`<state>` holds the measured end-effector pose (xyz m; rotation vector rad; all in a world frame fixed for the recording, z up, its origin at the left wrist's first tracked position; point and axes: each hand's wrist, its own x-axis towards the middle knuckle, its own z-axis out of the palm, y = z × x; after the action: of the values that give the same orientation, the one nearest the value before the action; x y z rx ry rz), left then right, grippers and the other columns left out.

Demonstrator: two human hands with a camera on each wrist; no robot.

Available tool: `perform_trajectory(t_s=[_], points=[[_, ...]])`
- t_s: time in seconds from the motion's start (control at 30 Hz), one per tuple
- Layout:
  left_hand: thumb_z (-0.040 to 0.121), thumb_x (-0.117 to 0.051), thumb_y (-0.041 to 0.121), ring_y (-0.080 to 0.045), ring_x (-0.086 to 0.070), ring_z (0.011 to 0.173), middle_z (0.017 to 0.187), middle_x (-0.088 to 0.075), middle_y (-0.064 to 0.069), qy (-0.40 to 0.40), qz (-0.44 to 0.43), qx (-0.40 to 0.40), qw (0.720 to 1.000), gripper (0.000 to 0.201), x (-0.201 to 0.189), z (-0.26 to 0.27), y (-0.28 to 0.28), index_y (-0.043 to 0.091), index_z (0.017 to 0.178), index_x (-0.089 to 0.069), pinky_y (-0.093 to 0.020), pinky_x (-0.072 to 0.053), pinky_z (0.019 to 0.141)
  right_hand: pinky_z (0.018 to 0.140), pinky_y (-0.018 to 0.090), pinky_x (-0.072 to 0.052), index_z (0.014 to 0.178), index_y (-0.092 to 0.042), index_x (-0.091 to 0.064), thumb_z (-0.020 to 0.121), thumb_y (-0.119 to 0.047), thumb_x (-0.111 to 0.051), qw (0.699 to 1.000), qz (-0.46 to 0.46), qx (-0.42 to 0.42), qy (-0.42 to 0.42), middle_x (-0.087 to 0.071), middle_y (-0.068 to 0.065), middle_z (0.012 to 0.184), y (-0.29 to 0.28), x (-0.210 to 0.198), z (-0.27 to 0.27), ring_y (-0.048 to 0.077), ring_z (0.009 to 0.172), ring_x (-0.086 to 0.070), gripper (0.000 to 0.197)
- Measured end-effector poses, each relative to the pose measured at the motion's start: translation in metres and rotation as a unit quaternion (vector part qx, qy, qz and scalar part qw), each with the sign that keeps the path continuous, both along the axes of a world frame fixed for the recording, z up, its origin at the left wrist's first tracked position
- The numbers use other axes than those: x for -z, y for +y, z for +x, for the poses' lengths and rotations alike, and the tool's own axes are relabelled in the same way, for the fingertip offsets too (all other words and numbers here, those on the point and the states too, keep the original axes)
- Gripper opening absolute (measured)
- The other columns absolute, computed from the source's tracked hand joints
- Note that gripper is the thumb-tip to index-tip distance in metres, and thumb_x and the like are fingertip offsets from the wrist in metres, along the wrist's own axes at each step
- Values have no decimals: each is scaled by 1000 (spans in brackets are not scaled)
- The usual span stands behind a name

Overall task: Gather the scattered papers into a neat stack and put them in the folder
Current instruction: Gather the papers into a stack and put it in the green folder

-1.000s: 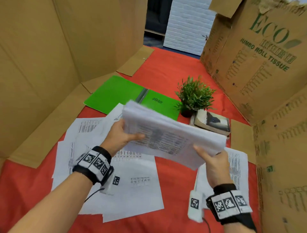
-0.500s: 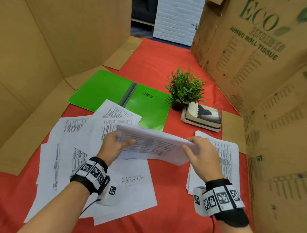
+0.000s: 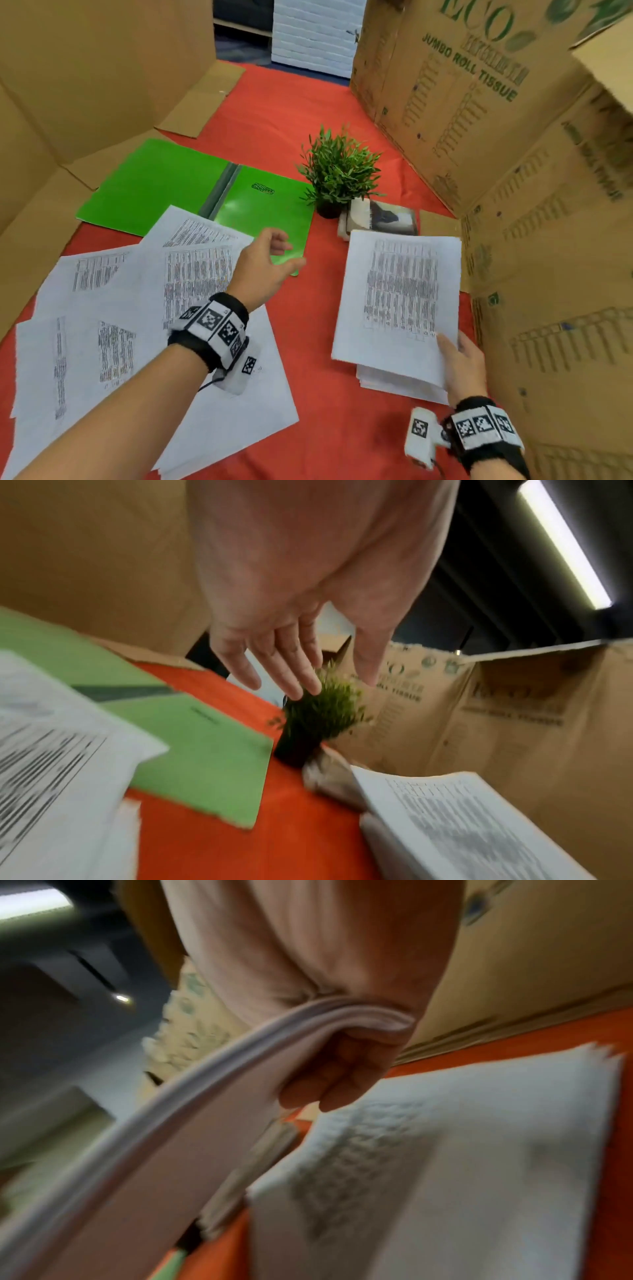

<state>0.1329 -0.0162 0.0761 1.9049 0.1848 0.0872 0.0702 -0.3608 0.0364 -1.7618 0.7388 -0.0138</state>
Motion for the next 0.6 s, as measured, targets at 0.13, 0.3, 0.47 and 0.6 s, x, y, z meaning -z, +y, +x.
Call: perform_trajectory(t_s=[0.13,0.3,0.47,0.6], points=[[79,-78,21,-19,-63,93,104,-66,-5,102,30,53,993,40,50,-21,-20,11,111,-56,-29,-50,85,89,37,-47,110,-4,-65,96,-2,-52,992,-107,-9,71,-68,20,116,-38,21,3,28,93,-61,19],[80,-77,26,-21,-64,98,109,-66,-4,198,100,83,972,42,90,-53,-14,12,113,-55,-37,-51,94,105,49,-41,139,4,-47,96,-14,-57,936,-308,-53,160,-51,28,140,-22,40,14,43,126,-49,48],[82,-74,31,-24,-59,107,118,-61,-6,186,178,0,966,42,93,-66,25,14,117,-57,-41,-49,95,94,50,-42,130,3,-53,96,-23,-58,910,-404,-86,37,-52,28,124,31,35,11,43,114,-50,43],[85,-70,31,-31,-46,124,134,-50,-13,213,250,-162,931,57,96,-101,91,8,132,-48,-46,-40,105,91,32,-45,118,-7,-64,96,-29,-58,920,-233,-312,37,-64,7,110,118,46,2,24,101,-62,32]])
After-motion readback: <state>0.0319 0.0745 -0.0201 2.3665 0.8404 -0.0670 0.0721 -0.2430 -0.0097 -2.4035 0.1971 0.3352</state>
